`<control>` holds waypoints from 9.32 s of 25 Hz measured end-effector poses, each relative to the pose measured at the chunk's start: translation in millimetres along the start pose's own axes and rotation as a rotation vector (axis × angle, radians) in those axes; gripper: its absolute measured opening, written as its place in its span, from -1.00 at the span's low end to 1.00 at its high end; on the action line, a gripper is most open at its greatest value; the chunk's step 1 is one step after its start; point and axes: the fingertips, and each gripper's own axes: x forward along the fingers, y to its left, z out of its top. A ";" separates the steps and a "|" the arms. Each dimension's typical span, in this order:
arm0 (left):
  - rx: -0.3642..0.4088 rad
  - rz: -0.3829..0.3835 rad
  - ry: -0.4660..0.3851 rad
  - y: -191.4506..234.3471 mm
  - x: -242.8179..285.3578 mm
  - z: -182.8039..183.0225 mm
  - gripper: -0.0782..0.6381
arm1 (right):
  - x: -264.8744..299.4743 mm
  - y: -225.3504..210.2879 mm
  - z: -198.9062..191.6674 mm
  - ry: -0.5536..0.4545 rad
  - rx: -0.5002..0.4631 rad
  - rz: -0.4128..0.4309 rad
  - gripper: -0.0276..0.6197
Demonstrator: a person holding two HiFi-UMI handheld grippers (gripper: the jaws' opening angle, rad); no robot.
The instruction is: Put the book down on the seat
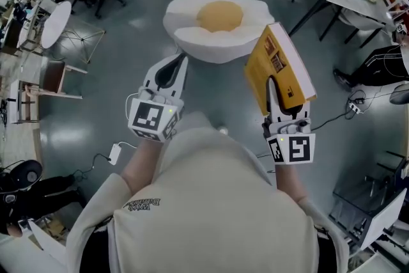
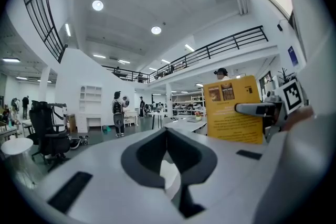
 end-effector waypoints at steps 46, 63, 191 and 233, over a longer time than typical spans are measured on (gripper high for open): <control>-0.111 -0.064 0.062 224.4 284.0 -45.8 -0.75 | 351.5 -71.2 -94.9 0.178 -0.004 0.019 -0.45; -0.128 -0.051 0.049 329.0 366.9 -40.6 -0.75 | 498.9 -78.1 -97.5 0.181 -0.040 0.058 -0.45; -0.065 -0.027 -0.161 305.6 438.8 26.3 -0.75 | 583.2 -126.1 -100.2 0.314 -0.178 0.253 -0.74; 0.033 -0.045 -0.140 284.1 383.1 75.9 -0.75 | 526.0 -110.8 8.0 -0.013 -0.114 0.234 -0.88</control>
